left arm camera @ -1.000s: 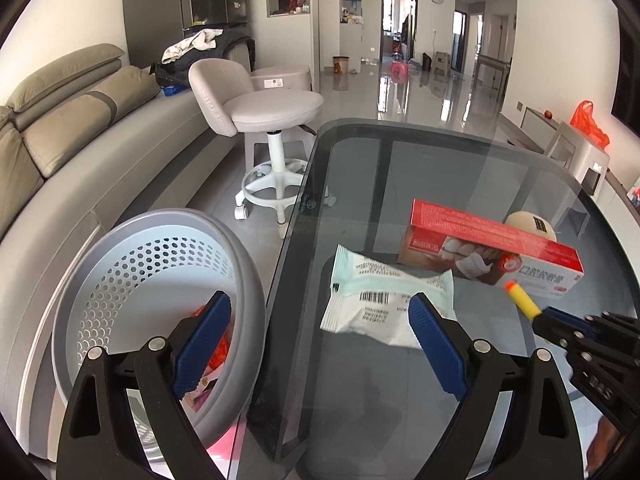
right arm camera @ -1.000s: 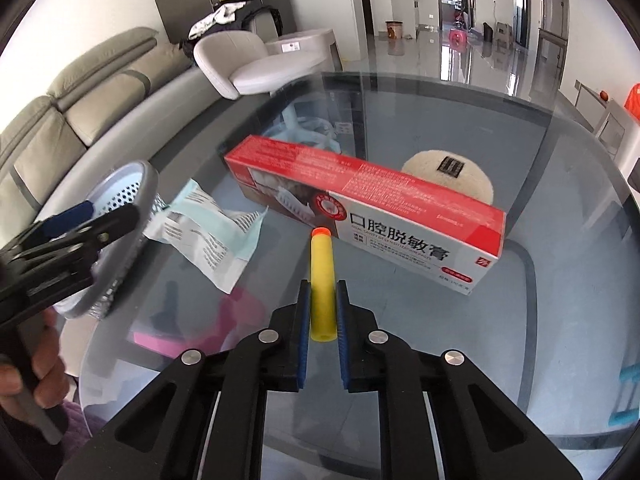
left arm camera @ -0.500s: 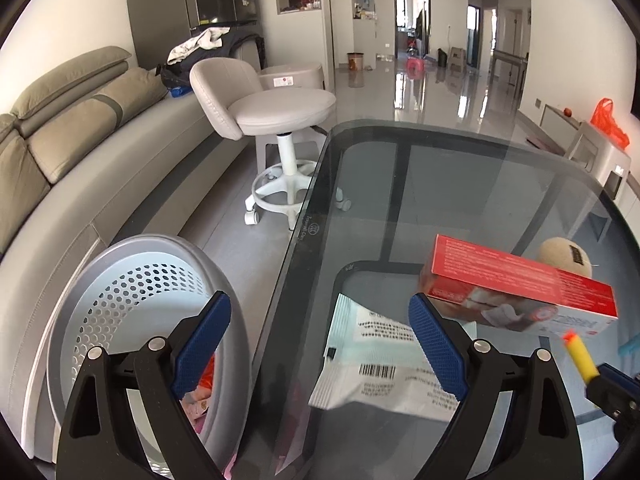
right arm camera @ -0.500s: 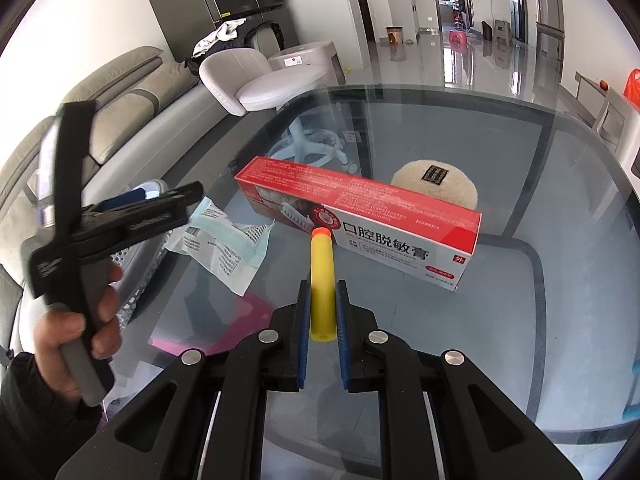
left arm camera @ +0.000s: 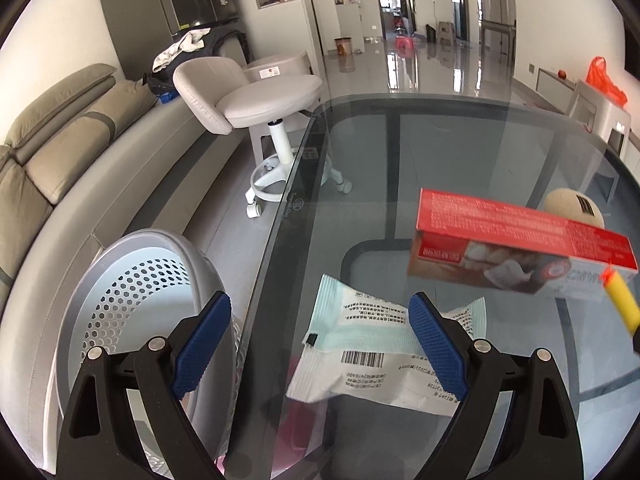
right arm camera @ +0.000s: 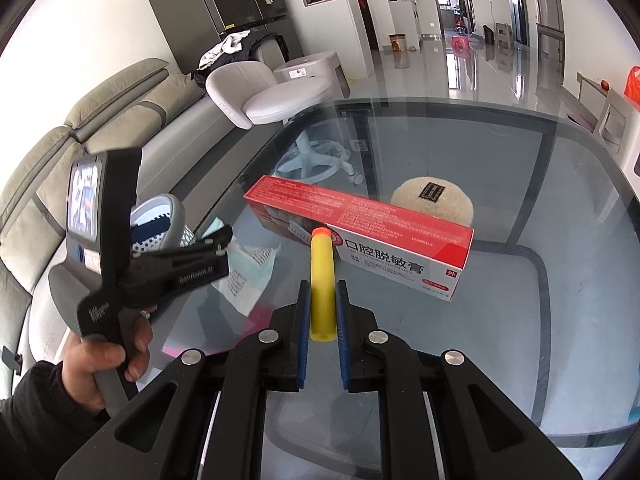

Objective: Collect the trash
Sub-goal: 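Grasp the yellow foam dart with the right tool while the left tool grasps the white sachet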

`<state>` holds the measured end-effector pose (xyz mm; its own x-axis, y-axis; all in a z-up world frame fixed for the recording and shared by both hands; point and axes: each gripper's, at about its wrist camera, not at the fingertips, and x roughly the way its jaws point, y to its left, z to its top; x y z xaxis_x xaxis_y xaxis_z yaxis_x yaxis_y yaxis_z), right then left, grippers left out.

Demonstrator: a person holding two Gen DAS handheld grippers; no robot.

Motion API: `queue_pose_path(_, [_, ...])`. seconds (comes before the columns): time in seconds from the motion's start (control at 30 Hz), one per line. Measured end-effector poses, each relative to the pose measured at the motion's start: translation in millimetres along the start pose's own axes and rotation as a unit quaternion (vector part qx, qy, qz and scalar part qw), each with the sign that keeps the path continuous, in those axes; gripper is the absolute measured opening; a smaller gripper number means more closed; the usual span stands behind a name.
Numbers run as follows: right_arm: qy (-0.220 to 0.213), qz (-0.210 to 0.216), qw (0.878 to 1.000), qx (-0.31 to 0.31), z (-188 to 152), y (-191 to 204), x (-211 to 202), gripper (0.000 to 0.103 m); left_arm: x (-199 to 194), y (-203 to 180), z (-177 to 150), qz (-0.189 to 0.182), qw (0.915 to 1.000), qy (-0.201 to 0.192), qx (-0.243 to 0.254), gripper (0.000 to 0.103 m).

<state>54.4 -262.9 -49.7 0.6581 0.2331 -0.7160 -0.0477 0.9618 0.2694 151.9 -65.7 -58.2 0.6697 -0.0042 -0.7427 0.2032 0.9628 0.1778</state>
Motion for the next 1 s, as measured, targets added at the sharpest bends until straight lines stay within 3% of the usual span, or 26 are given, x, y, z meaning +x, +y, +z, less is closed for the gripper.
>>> queue_pose_path(0.37, [-0.013,0.009,1.000,0.005,3,3,-10,0.012,-26,-3,-24,-0.041,0.9988,0.024,0.011,0.089])
queue_pose_path(0.57, [-0.020,0.011,1.000,0.007,3,4,-16,0.012,-49,-3,-35,-0.040,0.9987,-0.002,0.032,0.089])
queue_pose_path(0.83, [-0.034,0.010,0.999,0.013,5,8,-26,0.012,-67,11,-48,-0.090,0.9958,0.002,-0.017,0.090])
queue_pose_path(1.0, [-0.038,0.010,0.999,0.010,4,10,-28,0.012,-70,0,-53,-0.085,0.9958,0.003,-0.033,0.093])
